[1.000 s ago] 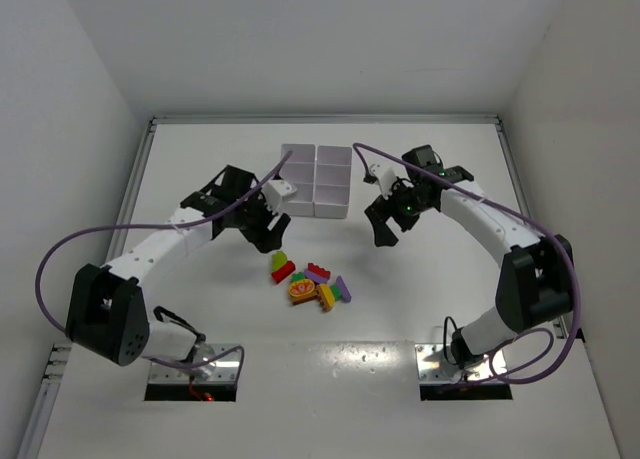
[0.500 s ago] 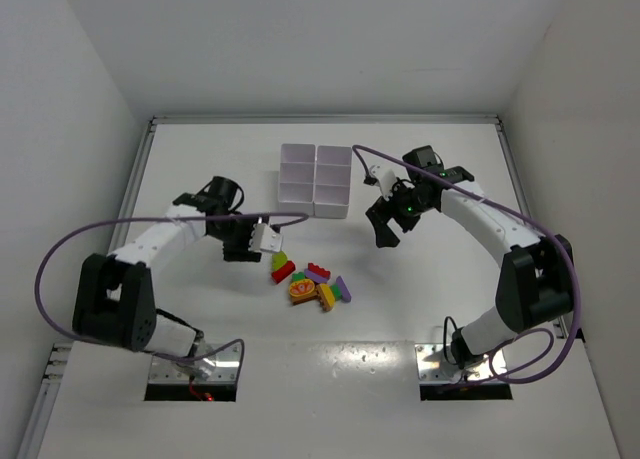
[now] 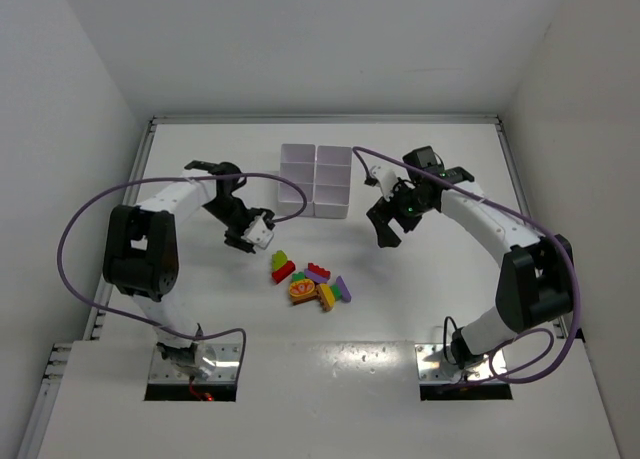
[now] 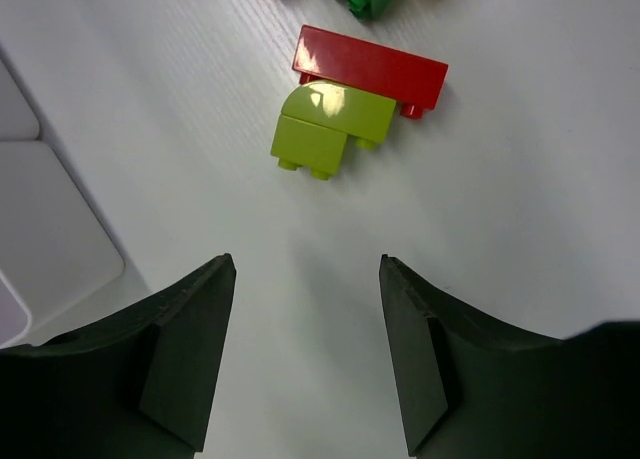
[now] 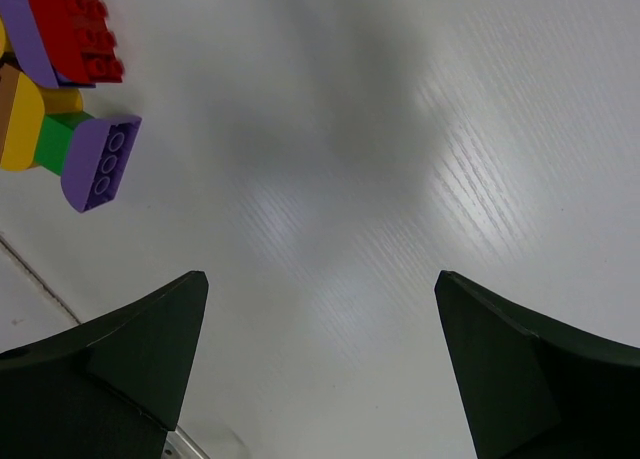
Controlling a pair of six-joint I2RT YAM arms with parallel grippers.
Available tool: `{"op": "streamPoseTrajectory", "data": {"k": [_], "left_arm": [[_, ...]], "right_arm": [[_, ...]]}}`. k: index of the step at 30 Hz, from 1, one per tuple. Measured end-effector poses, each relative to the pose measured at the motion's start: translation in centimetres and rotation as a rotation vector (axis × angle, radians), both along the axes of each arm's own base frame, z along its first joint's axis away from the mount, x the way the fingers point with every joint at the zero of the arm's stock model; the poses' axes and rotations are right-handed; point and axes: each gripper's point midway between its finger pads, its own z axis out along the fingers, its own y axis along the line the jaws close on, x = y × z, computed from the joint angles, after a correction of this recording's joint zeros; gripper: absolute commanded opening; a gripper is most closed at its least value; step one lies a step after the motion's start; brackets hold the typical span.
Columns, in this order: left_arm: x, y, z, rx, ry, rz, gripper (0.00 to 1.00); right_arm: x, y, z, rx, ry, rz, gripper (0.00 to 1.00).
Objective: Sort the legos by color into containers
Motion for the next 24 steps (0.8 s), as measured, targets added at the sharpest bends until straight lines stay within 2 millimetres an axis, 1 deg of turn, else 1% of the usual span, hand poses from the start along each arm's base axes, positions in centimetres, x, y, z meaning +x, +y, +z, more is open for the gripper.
{"op": "streamPoseTrajectory", "data": {"k": [4, 12, 16, 20, 24], "left_arm": [[-0.6, -0.4, 0.0, -0.006, 0.007, -0.031, 0.66], [-0.7, -3.3, -0.7, -0.029, -0.041, -0.127, 0.66], [-0.4, -3.9, -1.6, -0.03, -0.035, -0.139, 0.66], [-0.4, -4.0, -2.9, -0.023, -0.009, -0.138, 0.66], [-0.5, -4.4, -3.7, -0.016, 0.01, -0.147, 0.66]], "right_arm": [[0.1, -0.1, -0.1, -0.008, -0.004, -0.003, 0.96], [0.2, -0.4, 0.0, -0.018, -0.012, -0.009, 0.96], [0.2, -0.4, 0.0, -0.018, -0.013, -0.01, 0.96], [0.1, -0.7, -0.3, -0.022, -0.007, -0.017, 0.96], [0.2, -0.9, -0.3, -0.03, -0.009, -0.024, 0.96]]}}
